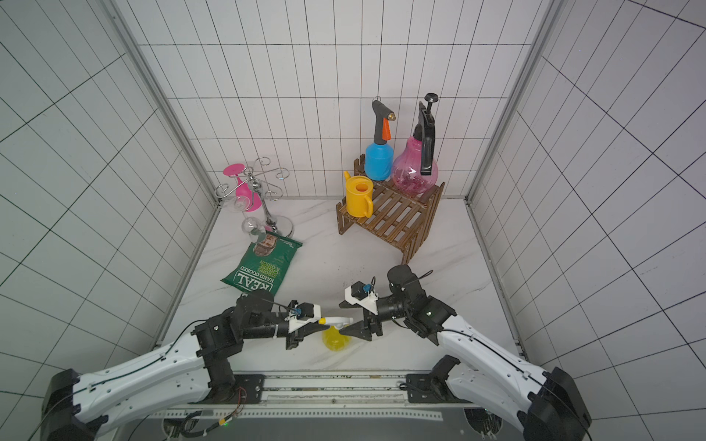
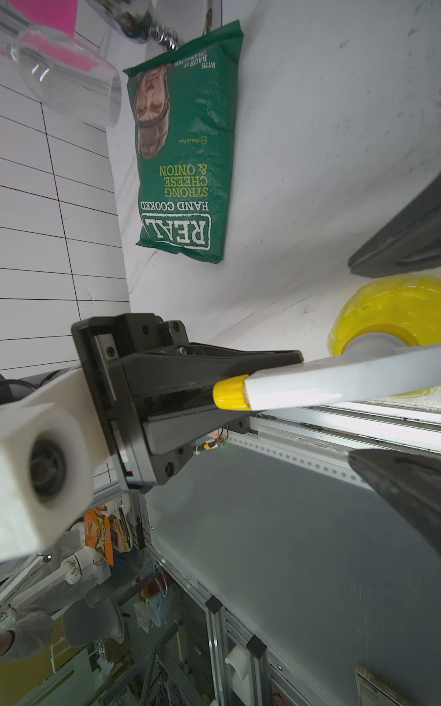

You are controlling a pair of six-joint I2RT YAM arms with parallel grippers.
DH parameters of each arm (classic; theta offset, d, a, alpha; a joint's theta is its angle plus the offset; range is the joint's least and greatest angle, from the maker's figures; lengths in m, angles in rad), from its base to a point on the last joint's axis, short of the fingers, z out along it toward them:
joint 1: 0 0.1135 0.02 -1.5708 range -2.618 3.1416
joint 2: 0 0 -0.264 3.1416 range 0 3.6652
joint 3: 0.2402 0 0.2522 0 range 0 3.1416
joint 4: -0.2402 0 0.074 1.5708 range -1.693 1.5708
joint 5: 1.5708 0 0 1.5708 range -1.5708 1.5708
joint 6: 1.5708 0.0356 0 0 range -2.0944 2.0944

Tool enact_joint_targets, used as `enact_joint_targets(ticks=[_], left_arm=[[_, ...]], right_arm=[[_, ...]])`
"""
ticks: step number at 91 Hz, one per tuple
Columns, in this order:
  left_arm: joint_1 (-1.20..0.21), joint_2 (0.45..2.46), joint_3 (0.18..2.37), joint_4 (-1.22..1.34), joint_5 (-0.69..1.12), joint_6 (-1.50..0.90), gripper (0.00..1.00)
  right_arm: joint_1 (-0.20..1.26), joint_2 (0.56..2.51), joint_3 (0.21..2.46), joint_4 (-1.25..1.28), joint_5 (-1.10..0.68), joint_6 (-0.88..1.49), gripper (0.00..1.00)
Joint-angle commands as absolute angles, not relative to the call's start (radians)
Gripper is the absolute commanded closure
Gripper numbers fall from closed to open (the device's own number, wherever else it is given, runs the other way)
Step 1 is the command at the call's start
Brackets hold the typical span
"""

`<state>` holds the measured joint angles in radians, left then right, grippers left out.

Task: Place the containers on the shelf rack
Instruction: 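Pick up a container from the center of the board.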

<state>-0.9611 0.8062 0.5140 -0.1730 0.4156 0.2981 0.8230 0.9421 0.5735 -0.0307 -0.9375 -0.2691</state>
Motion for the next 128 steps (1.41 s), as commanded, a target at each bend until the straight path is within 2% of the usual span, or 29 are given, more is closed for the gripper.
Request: enact_joint_targets(ticks=[1,67,79,96,105,109,111,114,117,125,128], left_arm=[[-0.96,0.809,0.544,-0.128,0.437,0.288,1.0],[-0.944,0.844,0.548,-0.106,0.476,0.269,1.0],[-0.942,0.85,0.55,-0.103,0.479,0.266,1.0],[-0.939,0.857,0.549,-0.093,0.485,0.258,1.0],[-0.937,0.862,0.551,-0.088,0.486,0.252,1.0],[-0.937,0.863,0.55,-0.086,0.484,0.248,1.0],[-0.937,0.863,0.55,-0.084,0.482,0.247,0.95],[-0.936,0.862,0.549,-0.079,0.477,0.241,0.88],[-0.936,0.859,0.546,-0.07,0.47,0.233,0.76],[-0.936,0.841,0.529,-0.037,0.437,0.199,0.38],[-0.934,0.827,0.516,-0.019,0.418,0.183,0.18]], right_arm=[[0.84,0.952,0.614,-0.058,-0.941,-0.298,0.29],[0.877,0.957,0.636,-0.088,-0.881,-0.326,0.47],[0.88,0.957,0.64,-0.088,-0.876,-0.324,0.53],[0.883,0.957,0.643,-0.089,-0.873,-0.325,0.67],[0.883,0.954,0.642,-0.09,-0.865,-0.328,0.8],[0.884,0.951,0.643,-0.09,-0.859,-0.329,0.91],[0.884,0.948,0.643,-0.09,-0.854,-0.33,0.99],[0.884,0.944,0.642,-0.091,-0.842,-0.329,1.0],[0.884,0.933,0.638,-0.092,-0.833,-0.33,1.0],[0.884,0.895,0.62,-0.085,-0.795,-0.331,1.0],[0.882,0.88,0.611,-0.075,-0.781,-0.328,1.0]])
